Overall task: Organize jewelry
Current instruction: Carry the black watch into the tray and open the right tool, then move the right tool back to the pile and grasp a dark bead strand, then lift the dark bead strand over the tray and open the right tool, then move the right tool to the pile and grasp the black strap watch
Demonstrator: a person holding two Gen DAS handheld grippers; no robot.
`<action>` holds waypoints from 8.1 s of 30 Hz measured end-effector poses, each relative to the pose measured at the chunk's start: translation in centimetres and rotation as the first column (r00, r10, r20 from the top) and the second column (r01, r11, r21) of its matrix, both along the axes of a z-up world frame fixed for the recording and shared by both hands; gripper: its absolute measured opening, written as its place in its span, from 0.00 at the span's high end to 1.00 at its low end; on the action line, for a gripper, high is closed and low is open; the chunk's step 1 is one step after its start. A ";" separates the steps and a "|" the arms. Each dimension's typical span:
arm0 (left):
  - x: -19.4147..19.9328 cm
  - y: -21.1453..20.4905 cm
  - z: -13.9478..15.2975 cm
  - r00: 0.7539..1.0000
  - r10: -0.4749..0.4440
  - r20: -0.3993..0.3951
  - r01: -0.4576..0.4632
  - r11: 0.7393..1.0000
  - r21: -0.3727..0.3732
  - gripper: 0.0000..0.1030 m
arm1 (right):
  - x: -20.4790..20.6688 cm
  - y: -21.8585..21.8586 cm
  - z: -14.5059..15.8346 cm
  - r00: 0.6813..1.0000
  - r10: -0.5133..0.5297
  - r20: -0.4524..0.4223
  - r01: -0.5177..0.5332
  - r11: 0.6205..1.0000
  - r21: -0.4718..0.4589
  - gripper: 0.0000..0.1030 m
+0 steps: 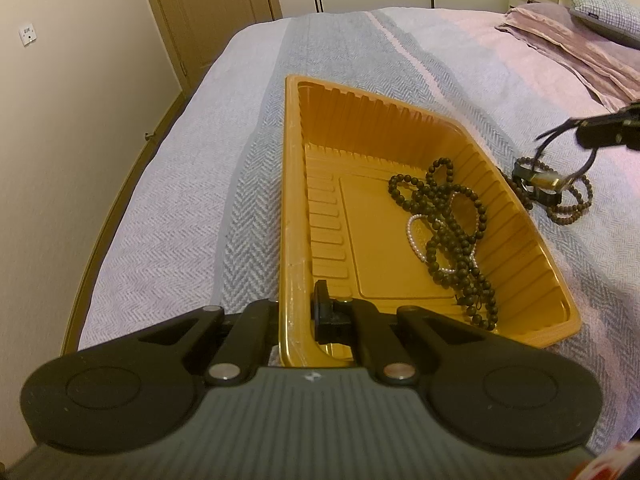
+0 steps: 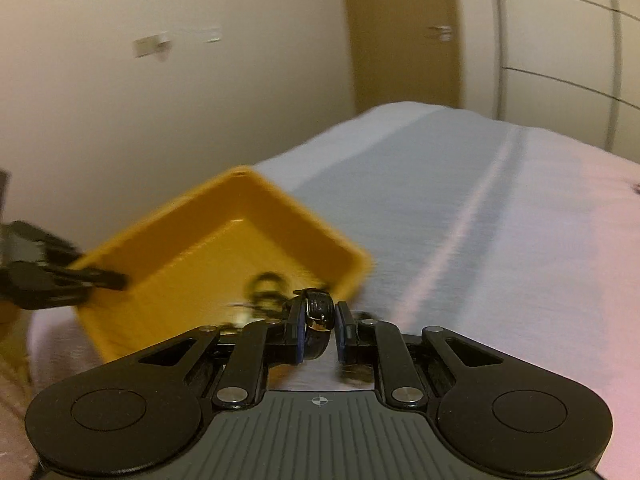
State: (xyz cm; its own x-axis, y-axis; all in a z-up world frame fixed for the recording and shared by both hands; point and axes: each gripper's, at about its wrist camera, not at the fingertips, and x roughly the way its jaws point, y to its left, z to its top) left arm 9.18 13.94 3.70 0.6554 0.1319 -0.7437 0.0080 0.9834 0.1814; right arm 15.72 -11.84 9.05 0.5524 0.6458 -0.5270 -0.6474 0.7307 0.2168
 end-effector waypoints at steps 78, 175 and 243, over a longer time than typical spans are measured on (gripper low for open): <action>-0.6 0.7 -0.1 1.000 0.019 0.019 -0.019 1.000 -0.017 0.97 | 2.8 -5.6 -11.1 0.954 -0.287 -0.087 0.269 0.948 -0.170 0.68; -1.3 1.0 -0.2 0.998 0.058 0.022 -0.057 0.997 -0.054 0.97 | 1.0 11.5 5.3 0.967 0.224 0.125 -0.211 0.972 -0.105 0.94; -0.8 0.5 -0.4 0.999 0.050 0.016 -0.050 0.999 -0.022 0.97 | 6.2 0.9 -10.2 0.999 -0.009 0.049 0.029 0.902 -0.431 0.81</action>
